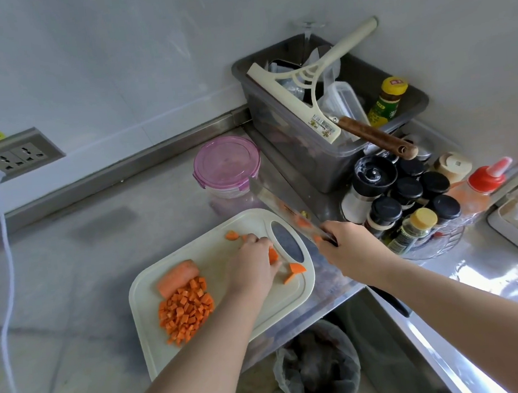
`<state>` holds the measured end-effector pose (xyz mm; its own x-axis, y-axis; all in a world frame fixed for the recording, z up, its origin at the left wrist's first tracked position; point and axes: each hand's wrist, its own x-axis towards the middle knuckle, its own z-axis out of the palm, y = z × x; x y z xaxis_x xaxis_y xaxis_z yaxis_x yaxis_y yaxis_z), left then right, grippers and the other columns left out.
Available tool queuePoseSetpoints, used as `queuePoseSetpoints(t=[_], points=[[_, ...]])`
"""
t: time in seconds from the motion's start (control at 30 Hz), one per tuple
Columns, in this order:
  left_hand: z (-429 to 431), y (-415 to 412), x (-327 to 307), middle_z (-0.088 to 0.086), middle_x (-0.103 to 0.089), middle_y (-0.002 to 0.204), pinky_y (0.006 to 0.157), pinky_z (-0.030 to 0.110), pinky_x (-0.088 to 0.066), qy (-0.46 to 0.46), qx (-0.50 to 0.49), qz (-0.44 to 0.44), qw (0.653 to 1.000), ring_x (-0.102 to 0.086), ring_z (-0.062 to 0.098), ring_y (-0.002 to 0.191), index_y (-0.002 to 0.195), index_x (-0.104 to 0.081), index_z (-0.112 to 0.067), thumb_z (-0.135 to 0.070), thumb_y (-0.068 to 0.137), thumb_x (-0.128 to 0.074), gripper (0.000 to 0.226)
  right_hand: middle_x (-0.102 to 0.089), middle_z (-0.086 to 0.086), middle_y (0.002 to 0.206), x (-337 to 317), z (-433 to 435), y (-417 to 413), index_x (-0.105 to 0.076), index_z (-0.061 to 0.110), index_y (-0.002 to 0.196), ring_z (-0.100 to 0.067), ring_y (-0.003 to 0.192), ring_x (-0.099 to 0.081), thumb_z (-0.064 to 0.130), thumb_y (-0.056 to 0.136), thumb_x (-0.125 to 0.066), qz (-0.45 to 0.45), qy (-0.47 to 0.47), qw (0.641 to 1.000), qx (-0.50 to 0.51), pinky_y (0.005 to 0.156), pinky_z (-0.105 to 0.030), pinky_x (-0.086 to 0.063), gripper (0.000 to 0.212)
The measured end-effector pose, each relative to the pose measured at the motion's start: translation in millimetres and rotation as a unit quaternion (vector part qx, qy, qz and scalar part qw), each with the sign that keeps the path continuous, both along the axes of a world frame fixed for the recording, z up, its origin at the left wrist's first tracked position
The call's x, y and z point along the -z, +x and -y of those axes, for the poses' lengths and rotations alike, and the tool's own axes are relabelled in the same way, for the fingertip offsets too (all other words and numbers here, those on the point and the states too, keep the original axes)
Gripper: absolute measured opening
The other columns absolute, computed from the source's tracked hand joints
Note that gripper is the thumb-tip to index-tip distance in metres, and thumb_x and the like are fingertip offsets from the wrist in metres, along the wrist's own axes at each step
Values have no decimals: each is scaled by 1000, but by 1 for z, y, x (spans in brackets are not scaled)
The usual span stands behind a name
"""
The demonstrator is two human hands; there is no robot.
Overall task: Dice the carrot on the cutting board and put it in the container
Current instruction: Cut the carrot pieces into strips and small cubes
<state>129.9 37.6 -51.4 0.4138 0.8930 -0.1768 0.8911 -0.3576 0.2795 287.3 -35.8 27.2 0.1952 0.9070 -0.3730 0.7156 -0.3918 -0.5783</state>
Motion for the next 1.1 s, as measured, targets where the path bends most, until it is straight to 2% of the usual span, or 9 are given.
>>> queuePoseSetpoints(t=[0.2, 0.33, 0.43, 0.57, 0.67, 0.77, 0.9, 1.0, 1.1], points=[[5, 8, -1, 4, -53, 126, 77, 27, -50, 24, 8, -42, 999, -59, 20, 106, 124, -51, -20, -32, 94, -54, 32, -51, 4, 68, -3, 1, -1, -39, 31, 69, -14, 56, -50, 18, 98, -44, 8, -1, 1000, 1, 54, -24, -42, 33], [4, 3, -2, 1, -53, 127, 81, 30, -49, -1, 15, -32, 999, -57, 20, 111, 124, -49, -22, -27, 90, -58, 35, -51, 4, 67, -4, 3, -2, -41, 30, 70, -13, 56, -49, 18, 98, -45, 1, 2, 1000, 3, 55, -26, -44, 31], [3, -8, -6, -4, -53, 124, 84, 33, -49, -36, 14, -22, 999, -56, 18, 112, 115, -53, -26, -23, 85, -61, 31, -53, 2, 70, -3, 3, -3, -45, 27, 74, -13, 56, -49, 18, 98, -45, 7, 1, 1000, 3, 54, -27, -45, 25], [-5, -35, -12, -4, -51, 121, 88, 31, -48, -47, -45, 8, 998, -57, 17, 109, 106, -61, -24, -17, 80, -67, 28, -51, 3, 67, -1, 2, -9, -40, 28, 68, -12, 54, -47, 17, 98, -45, 11, -1, 1000, -4, 49, -19, -39, 32], [-4, -54, -11, -1, -53, 119, 88, 30, -47, -55, -58, -17, 997, -59, 19, 105, 107, -65, -24, -15, 85, -62, 24, -52, -1, 66, 3, 0, -16, -44, 19, 69, -17, 53, -46, 15, 95, -45, 11, -3, 1000, -1, 52, -28, -41, 25], [3, -63, -8, -1, -59, 116, 89, 32, -47, -64, -61, 0, 996, -61, 20, 103, 107, -68, -23, -21, 88, -61, 20, -51, 2, 64, 5, -1, -24, -42, 26, 68, -16, 51, -46, 14, 94, -45, 4, -2, 1000, -16, 51, -27, -41, 29], [6, -70, -10, -2, -71, 102, 86, 29, -48, -66, -125, 79, 987, -64, 18, 99, 102, -70, -19, -20, 89, -62, 15, -52, 7, 68, 7, -2, -30, -52, 21, 90, -9, 51, -49, 15, 96, -45, 2, 8, 999, -44, 47, -15, -36, 11], [0, -76, -16, 0, -70, 102, 85, 29, -47, -61, -123, 90, 986, -63, 19, 98, 101, -71, -17, -15, 90, -60, 16, -54, 7, 70, 8, -3, -31, -59, 14, 106, -8, 55, -51, 17, 97, -46, -8, 7, 999, -47, 46, -13, -37, 16], [-10, -77, -20, 3, -68, 107, 83, 25, -45, -83, -87, 82, 989, -63, 21, 98, 104, -71, -14, -13, 91, -59, 18, -53, 9, 70, 7, -1, -31, -59, 13, 113, -6, 57, -52, 18, 98, -46, -11, 3, 999, -48, 41, -8, -35, 20]])
